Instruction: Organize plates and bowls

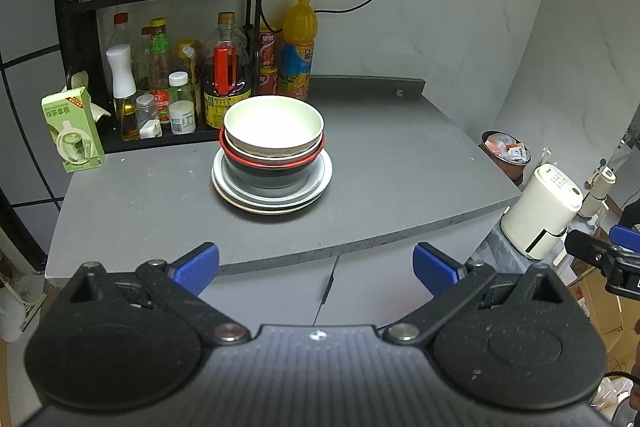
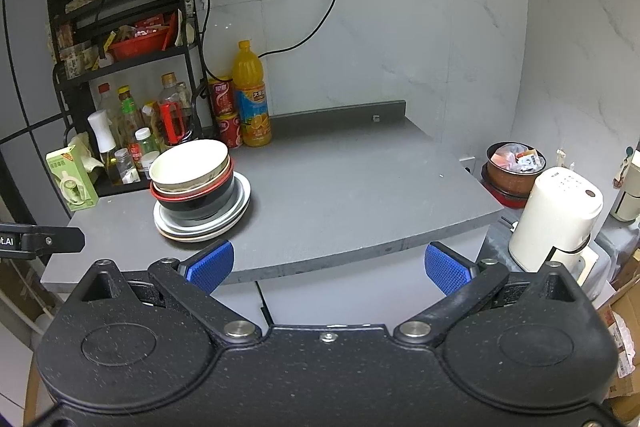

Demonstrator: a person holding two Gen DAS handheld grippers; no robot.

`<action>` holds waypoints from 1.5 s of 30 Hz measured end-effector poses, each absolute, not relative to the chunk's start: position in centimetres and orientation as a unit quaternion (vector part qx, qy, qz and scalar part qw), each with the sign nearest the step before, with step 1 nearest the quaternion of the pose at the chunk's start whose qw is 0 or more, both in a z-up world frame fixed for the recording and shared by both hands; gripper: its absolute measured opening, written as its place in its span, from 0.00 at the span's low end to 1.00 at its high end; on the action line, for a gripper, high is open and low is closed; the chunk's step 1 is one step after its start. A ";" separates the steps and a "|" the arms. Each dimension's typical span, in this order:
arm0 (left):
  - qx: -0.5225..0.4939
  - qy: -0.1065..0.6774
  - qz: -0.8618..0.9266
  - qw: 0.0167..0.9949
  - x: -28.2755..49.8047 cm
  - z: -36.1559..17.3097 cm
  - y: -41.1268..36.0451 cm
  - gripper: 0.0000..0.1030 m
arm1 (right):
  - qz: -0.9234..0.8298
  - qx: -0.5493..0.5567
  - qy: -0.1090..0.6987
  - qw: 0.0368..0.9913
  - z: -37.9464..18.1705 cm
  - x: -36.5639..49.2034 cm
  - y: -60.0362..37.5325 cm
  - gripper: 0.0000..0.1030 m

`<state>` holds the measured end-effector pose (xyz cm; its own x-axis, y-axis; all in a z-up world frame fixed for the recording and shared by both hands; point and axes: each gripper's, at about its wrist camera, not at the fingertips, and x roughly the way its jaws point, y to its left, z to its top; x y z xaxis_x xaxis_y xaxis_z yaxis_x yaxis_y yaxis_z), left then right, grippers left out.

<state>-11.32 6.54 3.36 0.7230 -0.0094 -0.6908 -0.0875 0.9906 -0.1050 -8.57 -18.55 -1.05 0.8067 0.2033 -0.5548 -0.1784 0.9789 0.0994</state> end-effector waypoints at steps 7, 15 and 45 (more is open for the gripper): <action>-0.063 0.374 0.020 0.925 -10.8 3.3 6.1 0.99 | 0.099 0.022 0.294 0.950 -1.0 -8.1 -18.6 1.00; -0.065 0.373 0.018 0.925 -10.6 3.2 6.2 0.99 | 0.101 0.020 0.293 0.951 -1.0 -7.9 -18.3 1.00; -0.065 0.377 0.017 0.924 -10.3 3.2 6.0 0.99 | 0.099 0.023 0.294 0.950 -1.0 -7.9 -18.1 1.00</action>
<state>-10.31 5.95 3.18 0.7153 -0.0173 -0.6986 -0.0809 0.9909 -0.1074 -7.85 -18.09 -1.04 0.8071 0.2019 -0.5549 -0.1746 0.9793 0.1023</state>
